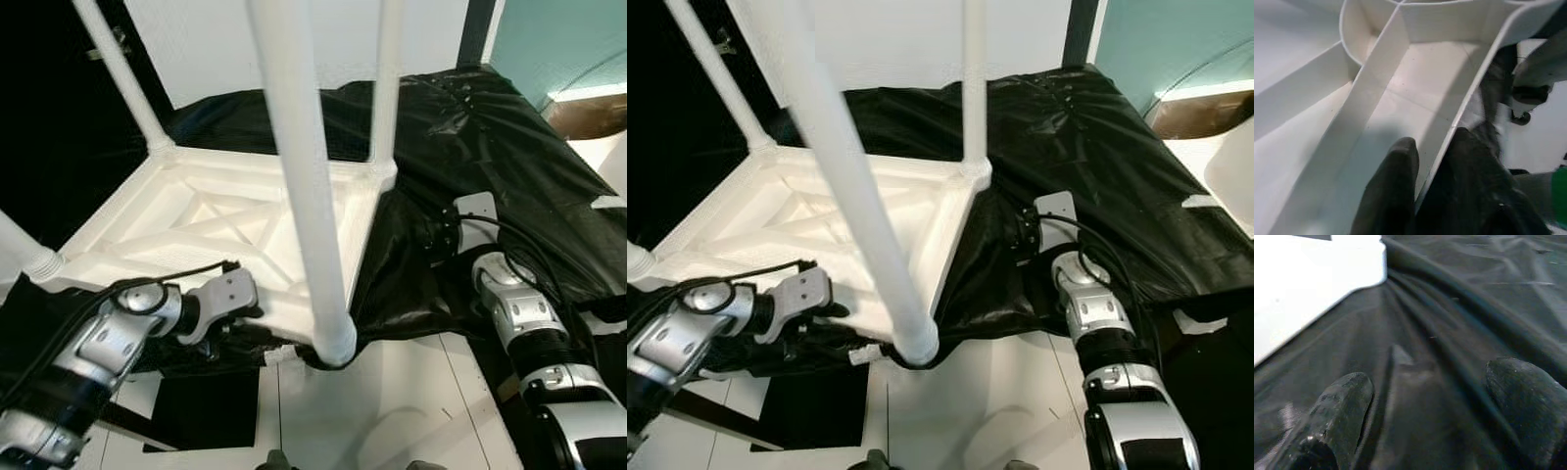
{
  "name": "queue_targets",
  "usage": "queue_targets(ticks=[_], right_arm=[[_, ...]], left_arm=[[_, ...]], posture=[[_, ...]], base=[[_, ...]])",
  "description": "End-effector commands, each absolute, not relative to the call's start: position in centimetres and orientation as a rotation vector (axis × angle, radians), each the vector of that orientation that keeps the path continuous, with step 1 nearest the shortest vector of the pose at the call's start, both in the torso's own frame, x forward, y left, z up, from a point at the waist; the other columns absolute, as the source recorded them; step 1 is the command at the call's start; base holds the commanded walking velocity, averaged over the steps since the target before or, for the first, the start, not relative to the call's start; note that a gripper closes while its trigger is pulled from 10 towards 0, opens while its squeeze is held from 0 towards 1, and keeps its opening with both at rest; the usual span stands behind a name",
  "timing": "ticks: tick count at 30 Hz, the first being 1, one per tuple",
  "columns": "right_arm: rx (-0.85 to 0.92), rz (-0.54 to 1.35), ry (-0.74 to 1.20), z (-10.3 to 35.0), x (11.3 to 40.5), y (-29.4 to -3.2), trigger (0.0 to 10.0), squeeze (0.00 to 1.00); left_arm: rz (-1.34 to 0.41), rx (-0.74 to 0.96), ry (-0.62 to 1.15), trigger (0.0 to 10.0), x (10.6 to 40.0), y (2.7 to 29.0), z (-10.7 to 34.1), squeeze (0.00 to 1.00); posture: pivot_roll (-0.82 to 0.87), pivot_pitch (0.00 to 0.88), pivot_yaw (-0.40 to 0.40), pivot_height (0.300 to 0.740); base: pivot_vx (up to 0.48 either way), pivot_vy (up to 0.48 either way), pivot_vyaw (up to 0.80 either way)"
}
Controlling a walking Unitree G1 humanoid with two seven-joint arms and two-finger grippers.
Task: Building children table
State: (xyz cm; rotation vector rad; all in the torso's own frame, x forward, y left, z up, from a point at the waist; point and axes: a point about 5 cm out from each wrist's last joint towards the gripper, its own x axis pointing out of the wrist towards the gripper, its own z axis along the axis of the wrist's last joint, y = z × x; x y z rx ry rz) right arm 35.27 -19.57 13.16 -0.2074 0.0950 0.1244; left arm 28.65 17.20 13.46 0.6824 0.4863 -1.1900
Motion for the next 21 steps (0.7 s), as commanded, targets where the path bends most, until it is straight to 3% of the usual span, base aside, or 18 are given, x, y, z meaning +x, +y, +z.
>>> queue_targets(ticks=[1,2,3,4,5,10,19,20,21], right_arm=[[-0.181,0.126,0.101,13.0,35.1,-19.1,10.0,0.00],[-0.181,0.126,0.101,13.0,35.1,-19.1,10.0,0.00],[-0.176,0.122,0.101,12.9,35.0,-19.1,10.0,0.00],[-0.176,0.122,0.101,12.9,35.0,-19.1,10.0,0.00],[-0.169,0.117,0.100,12.8,34.8,-19.0,10.0,0.00],[-0.127,0.084,0.069,12.7,34.1,-19.3,10.0,0.00],[-0.121,0.071,0.059,12.8,33.8,-19.4,10.0,0.00],[-0.099,0.066,0.019,13.1,33.2,-19.4,10.0,0.00],[-0.099,0.066,0.019,13.1,33.2,-19.4,10.0,0.00]], left_arm=[[-0.924,0.696,0.462,0.0,30.3,18.9,13.8,0.00],[-0.924,0.696,0.462,0.0,30.3,18.9,13.8,0.00],[-0.872,0.698,0.451,2.9,31.0,18.8,14.0,0.00],[-0.872,0.698,0.451,2.9,31.0,18.8,14.0,0.00],[-0.833,0.711,0.437,10.0,31.6,18.6,14.0,0.00],[-0.742,0.713,0.391,10.0,32.7,17.5,13.9,0.00],[-0.732,0.703,0.380,10.0,32.7,17.1,13.8,0.00],[-0.702,0.657,0.346,10.0,32.6,16.4,14.0,1.00],[-0.702,0.657,0.346,10.0,32.6,16.4,14.0,1.00]], posture=[[0.03,0.043,0.133,0.740],[0.03,0.043,0.133,0.740],[0.03,0.043,0.133,0.740],[0.03,0.043,0.133,0.740],[0.02,0.046,0.132,0.740],[0.01,0.047,0.127,0.740],[0.01,0.047,0.127,0.740],[0.00,0.050,0.113,0.740],[0.00,0.050,0.113,0.740]], base=[[0.000,0.000,0.00],[0.000,0.000,0.00],[0.000,0.000,0.00],[0.000,0.000,0.00],[0.000,0.000,0.00],[0.000,0.000,0.00],[0.000,0.000,0.00],[0.000,0.000,0.00],[0.000,0.000,0.00]])
